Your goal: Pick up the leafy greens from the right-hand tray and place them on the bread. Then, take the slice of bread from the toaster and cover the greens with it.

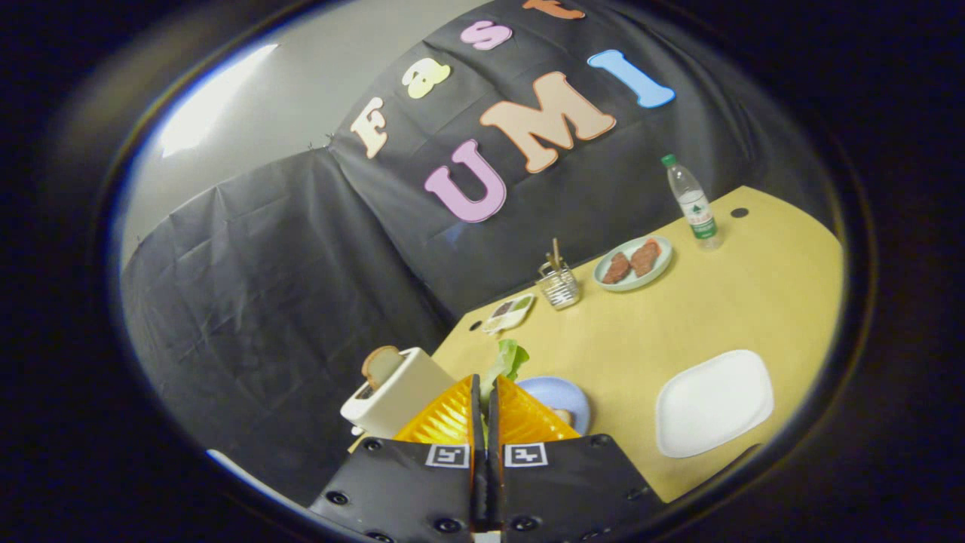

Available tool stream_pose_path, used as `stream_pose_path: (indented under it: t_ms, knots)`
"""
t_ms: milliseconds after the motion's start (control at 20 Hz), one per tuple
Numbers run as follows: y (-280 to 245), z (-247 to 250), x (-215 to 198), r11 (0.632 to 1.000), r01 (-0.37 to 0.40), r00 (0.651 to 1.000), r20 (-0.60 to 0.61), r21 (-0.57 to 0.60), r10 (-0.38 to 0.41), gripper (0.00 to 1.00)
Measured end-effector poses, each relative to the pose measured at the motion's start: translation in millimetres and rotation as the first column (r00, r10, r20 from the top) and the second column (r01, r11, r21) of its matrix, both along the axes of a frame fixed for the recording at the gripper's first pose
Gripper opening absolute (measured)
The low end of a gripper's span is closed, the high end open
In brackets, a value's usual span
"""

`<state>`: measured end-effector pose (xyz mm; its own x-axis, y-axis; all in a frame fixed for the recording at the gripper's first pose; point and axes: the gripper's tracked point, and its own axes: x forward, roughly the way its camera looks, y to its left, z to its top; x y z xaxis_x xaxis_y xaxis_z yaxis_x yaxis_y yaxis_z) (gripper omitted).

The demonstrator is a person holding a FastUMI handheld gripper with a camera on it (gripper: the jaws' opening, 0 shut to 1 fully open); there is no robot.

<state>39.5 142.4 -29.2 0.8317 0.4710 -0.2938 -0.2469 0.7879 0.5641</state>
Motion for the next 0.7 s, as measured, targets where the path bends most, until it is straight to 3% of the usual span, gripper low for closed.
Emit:
stream_pose_path:
  t_ms: [300, 550, 700]
  knots:
    - [66.1, -42.3, 16.0, 0.998, -0.054, 0.996, -0.074, 0.022, 0.056, 0.03]
    - [47.5, -107.2, 23.4, 0.989, -0.01, 0.985, -0.172, -0.147, -0.016, 0.03]
    - [13.3, -135.2, 27.5, 0.959, 0.029, 0.975, -0.202, -0.283, -0.089, 0.03]
